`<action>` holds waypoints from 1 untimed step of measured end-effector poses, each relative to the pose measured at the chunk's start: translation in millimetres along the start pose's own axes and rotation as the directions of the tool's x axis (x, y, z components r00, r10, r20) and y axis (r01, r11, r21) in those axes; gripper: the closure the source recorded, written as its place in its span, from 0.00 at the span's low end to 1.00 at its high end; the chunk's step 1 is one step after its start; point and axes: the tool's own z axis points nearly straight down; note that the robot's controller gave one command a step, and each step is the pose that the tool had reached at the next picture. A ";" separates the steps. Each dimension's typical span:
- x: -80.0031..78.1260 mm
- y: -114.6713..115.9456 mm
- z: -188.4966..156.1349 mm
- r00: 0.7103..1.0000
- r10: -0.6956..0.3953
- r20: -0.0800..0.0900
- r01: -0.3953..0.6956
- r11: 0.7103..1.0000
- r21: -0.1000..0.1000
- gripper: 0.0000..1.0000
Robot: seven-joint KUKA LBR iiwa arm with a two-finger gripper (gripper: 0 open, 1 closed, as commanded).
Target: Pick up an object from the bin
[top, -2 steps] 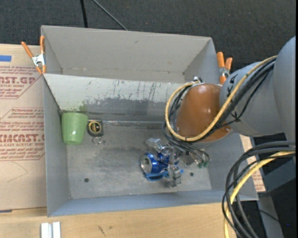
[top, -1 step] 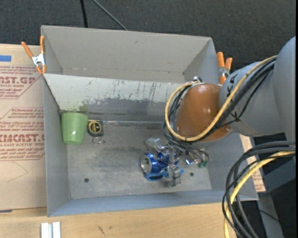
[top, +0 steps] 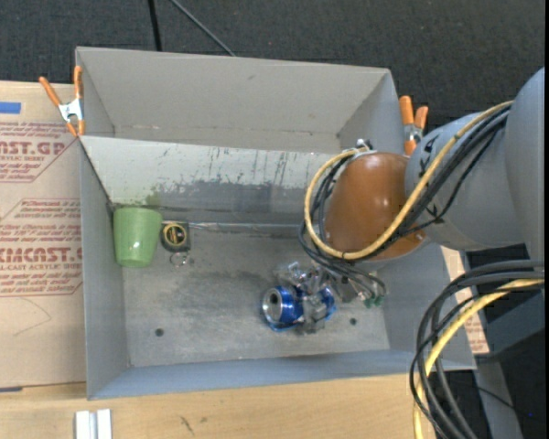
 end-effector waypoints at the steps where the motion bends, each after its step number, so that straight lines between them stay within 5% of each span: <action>1: -2.9 -0.2 -63.6 1.000 0.000 -0.004 0.000 1.000 0.001 1.00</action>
Offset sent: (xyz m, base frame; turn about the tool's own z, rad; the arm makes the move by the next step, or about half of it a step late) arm 0.0003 0.0000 0.0602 0.0000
